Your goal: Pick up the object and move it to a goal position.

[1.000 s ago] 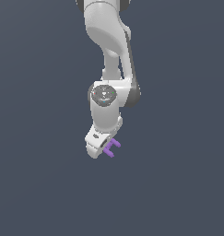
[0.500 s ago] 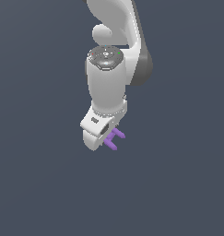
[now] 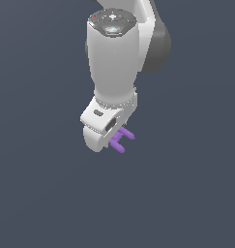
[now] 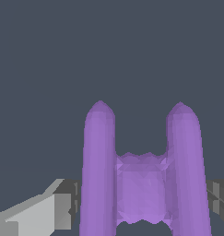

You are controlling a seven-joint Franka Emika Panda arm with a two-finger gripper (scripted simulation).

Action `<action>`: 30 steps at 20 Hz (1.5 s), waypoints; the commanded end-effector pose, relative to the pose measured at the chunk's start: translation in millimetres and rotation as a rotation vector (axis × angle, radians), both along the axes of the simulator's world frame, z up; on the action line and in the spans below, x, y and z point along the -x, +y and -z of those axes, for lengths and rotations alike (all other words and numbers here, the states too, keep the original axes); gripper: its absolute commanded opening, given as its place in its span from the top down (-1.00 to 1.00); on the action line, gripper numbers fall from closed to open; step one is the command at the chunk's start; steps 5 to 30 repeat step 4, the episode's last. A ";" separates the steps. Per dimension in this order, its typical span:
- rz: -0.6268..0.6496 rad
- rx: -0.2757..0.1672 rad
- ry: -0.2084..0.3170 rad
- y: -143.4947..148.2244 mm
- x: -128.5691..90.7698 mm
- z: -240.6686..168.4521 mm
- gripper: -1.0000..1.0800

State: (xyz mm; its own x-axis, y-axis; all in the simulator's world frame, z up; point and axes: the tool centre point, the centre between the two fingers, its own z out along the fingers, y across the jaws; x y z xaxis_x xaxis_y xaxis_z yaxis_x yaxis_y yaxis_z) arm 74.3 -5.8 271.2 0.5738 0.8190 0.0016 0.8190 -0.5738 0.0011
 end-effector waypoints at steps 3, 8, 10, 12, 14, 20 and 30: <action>0.001 0.000 0.002 0.5 -1.6 -7.9 1.00; 0.001 0.000 0.002 0.5 -1.6 -8.1 1.00; 0.001 0.000 0.002 0.5 -1.6 -8.1 1.00; 0.001 0.000 0.002 0.5 -1.6 -8.1 1.00; 0.001 0.000 0.002 0.5 -1.6 -8.1 1.00; 0.001 0.000 0.002 0.5 -1.6 -8.1 1.00; 0.001 0.000 0.002 0.5 -1.6 -8.1 1.00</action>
